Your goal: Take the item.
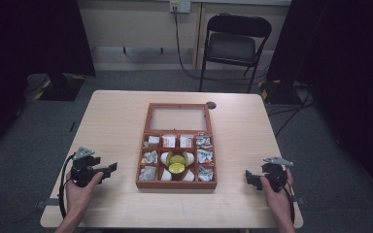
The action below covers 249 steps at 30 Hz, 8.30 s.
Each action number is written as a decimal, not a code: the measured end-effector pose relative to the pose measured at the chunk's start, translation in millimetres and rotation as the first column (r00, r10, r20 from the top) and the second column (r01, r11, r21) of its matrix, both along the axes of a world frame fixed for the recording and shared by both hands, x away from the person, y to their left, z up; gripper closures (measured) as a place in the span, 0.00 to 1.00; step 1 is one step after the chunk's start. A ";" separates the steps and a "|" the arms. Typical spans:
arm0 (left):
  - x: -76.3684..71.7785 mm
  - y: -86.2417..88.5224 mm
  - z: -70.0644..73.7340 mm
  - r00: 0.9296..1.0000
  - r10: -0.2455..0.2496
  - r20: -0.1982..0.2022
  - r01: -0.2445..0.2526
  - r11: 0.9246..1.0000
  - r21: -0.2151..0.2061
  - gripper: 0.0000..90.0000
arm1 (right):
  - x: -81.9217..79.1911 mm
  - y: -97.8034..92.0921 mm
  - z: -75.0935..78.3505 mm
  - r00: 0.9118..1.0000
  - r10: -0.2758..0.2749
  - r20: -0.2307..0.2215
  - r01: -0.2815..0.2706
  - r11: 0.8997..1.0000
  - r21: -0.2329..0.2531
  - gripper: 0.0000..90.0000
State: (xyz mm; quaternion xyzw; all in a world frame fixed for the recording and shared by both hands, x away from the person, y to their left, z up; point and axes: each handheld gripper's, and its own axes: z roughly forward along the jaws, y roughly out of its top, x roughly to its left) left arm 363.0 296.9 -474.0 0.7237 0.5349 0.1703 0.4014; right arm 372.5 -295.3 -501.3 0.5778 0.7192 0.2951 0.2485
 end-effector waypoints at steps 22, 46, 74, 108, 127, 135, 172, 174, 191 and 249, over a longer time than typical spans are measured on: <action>-1.2 -18.4 37.0 0.994 -0.091 0.067 0.090 0.996 0.015 0.26 | -0.1 0.1 0.0 1.000 -0.002 0.000 0.002 1.000 0.000 0.00; 20.5 -62.0 56.7 0.979 -0.183 0.085 0.183 0.983 0.006 0.27 | -0.1 0.1 0.0 1.000 -0.002 0.000 0.002 1.000 0.000 0.00; 24.8 -96.6 64.1 0.946 -0.312 0.091 0.318 0.946 -0.055 0.31 | -0.2 0.1 0.0 1.000 -0.002 0.000 0.002 1.000 0.000 0.00; 36.3 -169.1 48.4 0.868 -0.497 0.013 0.497 0.866 -0.057 0.34 | -0.2 0.1 0.0 1.000 -0.002 0.000 0.002 1.000 0.000 0.00; 33.0 -184.3 29.1 0.853 -0.514 -0.084 0.516 0.857 -0.006 0.39 | -0.4 0.2 0.0 1.000 -0.002 -0.001 0.002 1.000 0.000 0.00; 31.0 -185.7 20.5 0.852 -0.511 -0.115 0.514 0.858 0.001 0.38 | -0.6 0.2 0.1 1.000 -0.002 -0.001 0.002 1.000 0.000 0.00; 30.7 -202.0 9.2 0.846 -0.512 -0.148 0.527 0.845 0.092 0.43 | -0.7 0.2 0.1 1.000 -0.002 -0.001 0.002 1.000 0.000 0.00; 30.6 -201.7 9.2 0.847 -0.512 -0.145 0.526 0.845 0.092 0.44 | -0.7 0.2 0.1 1.000 -0.002 -0.001 0.002 1.000 0.000 0.00; 30.7 -199.1 10.6 0.849 -0.511 -0.133 0.523 0.849 0.077 0.49 | -0.7 0.2 0.1 1.000 -0.002 -0.001 0.002 1.000 0.000 0.00; 31.9 -203.0 16.6 0.861 -0.492 -0.130 0.502 0.862 0.068 0.44 | -0.7 0.2 0.1 1.000 -0.002 -0.001 0.002 1.000 0.000 0.00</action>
